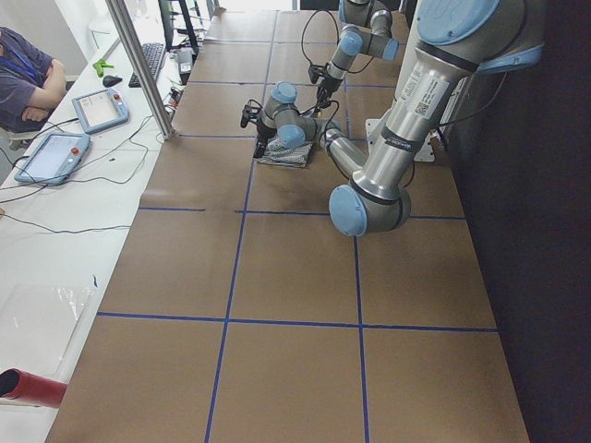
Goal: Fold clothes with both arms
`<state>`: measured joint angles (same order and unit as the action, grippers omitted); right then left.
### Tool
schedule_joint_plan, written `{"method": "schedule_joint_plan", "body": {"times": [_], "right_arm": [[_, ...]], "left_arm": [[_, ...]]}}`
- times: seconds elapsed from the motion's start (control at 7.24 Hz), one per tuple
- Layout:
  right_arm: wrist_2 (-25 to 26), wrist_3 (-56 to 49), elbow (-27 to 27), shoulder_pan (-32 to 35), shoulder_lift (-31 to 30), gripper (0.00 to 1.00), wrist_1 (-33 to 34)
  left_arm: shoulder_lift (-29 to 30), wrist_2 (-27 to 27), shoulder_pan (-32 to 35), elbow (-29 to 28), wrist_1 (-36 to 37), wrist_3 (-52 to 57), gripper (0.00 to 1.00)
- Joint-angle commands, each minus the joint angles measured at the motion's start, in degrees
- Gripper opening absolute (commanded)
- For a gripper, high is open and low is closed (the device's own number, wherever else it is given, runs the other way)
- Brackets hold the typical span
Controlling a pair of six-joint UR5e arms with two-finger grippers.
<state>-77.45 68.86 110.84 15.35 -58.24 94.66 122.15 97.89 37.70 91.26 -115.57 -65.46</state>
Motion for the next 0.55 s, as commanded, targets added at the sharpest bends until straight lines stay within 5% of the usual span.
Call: {"method": "schedule_joint_plan", "body": {"times": [0.0, 0.28, 0.41], "right_arm": [[-0.1, 0.2, -3.9, 5.3, 0.8, 0.0, -0.1], [-0.5, 0.0, -16.2, 9.2, 7.2, 0.0, -1.6], [-0.4, 0.0, -23.0, 10.3, 7.4, 0.0, -9.8]], "left_arm": [[-0.2, -0.1, 0.0, 0.6, 0.1, -0.1, 1.0], [-0.2, -0.1, 0.0, 0.6, 0.1, -0.1, 1.0], [-0.2, -0.1, 0.0, 0.6, 0.1, -0.1, 1.0]]}}
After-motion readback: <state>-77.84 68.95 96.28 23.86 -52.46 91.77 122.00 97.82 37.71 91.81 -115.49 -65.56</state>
